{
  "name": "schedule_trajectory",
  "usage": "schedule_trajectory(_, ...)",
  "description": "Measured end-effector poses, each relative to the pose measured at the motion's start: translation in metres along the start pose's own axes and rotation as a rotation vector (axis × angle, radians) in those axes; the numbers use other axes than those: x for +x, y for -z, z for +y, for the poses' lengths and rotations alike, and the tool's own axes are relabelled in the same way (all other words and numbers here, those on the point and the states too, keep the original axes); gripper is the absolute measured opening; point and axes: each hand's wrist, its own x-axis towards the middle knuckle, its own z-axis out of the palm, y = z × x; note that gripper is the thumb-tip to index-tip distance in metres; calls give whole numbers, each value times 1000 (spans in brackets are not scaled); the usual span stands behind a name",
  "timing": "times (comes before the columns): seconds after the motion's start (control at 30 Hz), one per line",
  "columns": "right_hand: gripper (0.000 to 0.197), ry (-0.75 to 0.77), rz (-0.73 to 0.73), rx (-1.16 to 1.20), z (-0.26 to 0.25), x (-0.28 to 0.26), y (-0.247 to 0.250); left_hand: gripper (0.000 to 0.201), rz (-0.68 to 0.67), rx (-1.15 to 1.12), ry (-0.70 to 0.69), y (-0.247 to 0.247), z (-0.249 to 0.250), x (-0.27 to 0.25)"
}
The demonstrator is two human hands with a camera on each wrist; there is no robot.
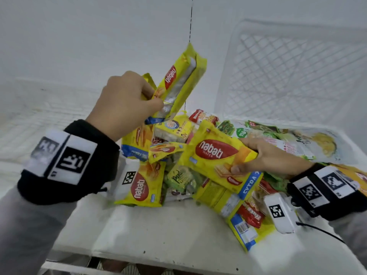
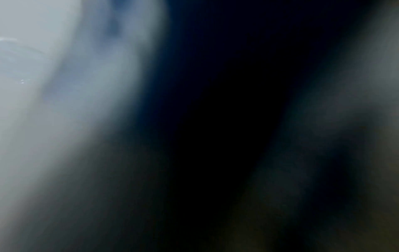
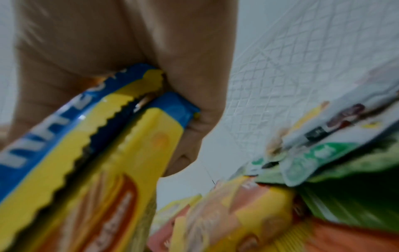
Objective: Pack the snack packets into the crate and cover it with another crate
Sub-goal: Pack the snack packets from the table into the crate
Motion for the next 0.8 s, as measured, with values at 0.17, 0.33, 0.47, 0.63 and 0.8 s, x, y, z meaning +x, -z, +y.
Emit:
schedule_trajectory(0.17,46,25,87,87,-20,7,14,18,-41,-175,30,25,-15,23)
schedule_trajectory(0.33,36,61,166,173,-54,18,23,21,-75,-416,107,59,-35,44)
schedule_trajectory(0.47,52,68,273,142,-88,35,15,22,-134,-452,191,87,-62,61)
schedule_trajectory(0.63,48,82,368,132,-136,65,-19,30,-170,-465,193,116,-111,83)
schedule_trajectory(0.8,34,53,389,181,-183,126,-89,36,-301,-386,200,119,-172,103)
